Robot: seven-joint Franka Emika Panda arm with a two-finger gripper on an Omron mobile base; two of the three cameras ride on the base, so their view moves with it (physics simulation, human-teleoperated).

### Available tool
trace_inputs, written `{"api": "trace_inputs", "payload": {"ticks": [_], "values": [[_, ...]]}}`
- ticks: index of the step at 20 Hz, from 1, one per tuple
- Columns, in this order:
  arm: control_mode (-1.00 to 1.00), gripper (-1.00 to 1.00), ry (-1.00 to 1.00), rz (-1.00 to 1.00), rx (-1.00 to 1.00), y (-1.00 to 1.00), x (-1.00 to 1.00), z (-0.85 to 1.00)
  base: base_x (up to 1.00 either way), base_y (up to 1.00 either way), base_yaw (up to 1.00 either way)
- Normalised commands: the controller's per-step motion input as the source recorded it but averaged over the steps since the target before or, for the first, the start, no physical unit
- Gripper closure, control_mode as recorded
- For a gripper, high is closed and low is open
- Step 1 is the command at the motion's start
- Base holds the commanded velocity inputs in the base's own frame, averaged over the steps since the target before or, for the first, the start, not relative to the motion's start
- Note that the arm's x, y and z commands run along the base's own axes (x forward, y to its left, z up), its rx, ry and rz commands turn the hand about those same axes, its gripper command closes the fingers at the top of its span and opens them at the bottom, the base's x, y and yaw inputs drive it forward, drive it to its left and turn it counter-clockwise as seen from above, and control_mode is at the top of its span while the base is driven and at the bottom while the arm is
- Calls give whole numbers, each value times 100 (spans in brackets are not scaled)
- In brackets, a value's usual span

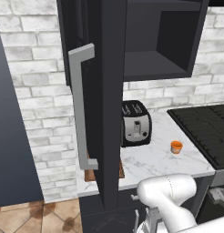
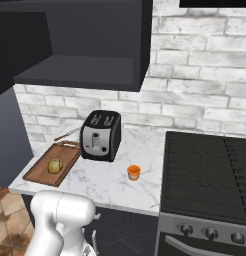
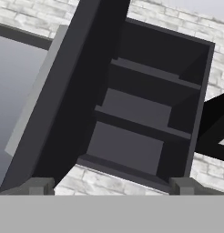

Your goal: Pick the bread, place it on the cutting board, pick the jam, place it on the counter, and close the cabinet.

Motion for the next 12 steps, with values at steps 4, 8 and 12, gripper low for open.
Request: {"api": "trace_inputs", "payload": {"ticks": [4,8,12], "values": [[-100,-100,0,0,0,8,11,-7,0,0,0],[-100,-100,0,0,0,9,13,-10,0,0,0],[-100,-100,0,0,0,11,10,-12,0,0,0]]}}
